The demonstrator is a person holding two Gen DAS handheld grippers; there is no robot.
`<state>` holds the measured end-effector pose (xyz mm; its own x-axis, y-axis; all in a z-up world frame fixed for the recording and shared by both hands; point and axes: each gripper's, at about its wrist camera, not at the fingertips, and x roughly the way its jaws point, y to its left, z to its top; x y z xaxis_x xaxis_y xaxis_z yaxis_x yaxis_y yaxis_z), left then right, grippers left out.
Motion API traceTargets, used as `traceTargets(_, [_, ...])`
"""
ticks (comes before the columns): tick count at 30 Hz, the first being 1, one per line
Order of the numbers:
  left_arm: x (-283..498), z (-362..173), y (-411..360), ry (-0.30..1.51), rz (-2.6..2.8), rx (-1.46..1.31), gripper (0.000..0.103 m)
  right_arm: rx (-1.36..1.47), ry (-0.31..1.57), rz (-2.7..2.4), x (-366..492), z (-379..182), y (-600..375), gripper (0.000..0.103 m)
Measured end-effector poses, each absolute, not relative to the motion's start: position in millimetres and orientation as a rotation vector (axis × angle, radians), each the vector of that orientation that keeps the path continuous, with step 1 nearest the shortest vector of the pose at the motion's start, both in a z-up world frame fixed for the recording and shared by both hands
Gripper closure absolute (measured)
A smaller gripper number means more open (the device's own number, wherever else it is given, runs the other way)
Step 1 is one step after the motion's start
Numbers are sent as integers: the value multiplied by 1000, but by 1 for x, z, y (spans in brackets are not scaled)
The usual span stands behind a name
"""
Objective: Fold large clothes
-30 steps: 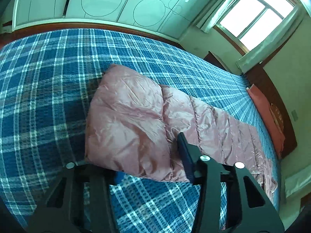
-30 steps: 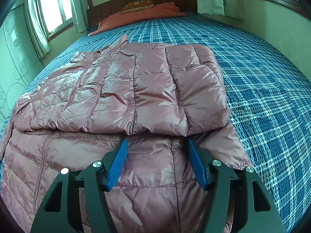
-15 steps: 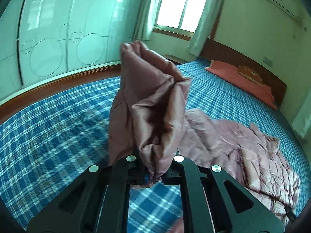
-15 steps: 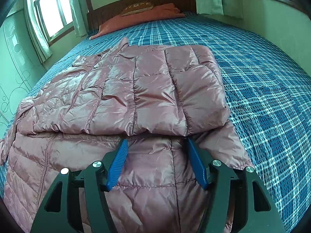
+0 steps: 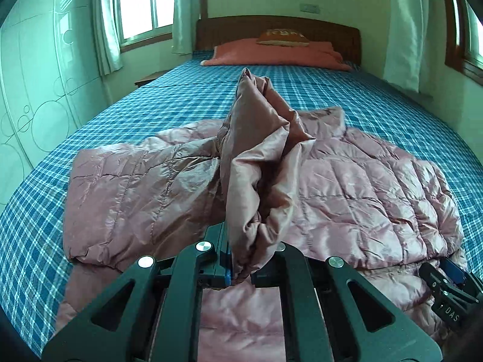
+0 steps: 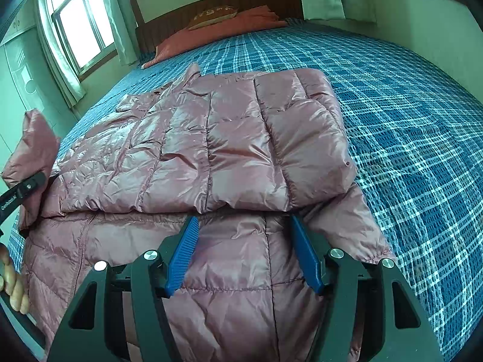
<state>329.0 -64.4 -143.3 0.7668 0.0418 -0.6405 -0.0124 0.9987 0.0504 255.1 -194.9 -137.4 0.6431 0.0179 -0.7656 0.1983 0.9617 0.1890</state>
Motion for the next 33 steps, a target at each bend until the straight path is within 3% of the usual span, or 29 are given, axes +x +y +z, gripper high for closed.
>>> traceTargets(4, [333,-161,-104,750,-12,116,95,273,868,-101,254,-137,-196,41])
traceTargets(5, [332,-164,-112,762,-13,135,89,274,867,-100,254,-137,-196,41])
traceTargets(8, [323,-162,-123,753,-35,170,61,277,866,-97,254,-136,-196,41])
traceTargets(11, [306,-152,-133,690,-51,201,52,279,867,-97,252,-136,-196,41])
traceTargets(18, [282,-124,-101,678,-76,137,44,269,889,-109,255,-130,-194,41])
traceTargets(26, [264,-107,-19,637,26,111,43,327,860,-12,266,-94,-152,41])
traceTargets(33, [282,-117,64,680,188,49,43,358,922,103,318,-105,-96,41])
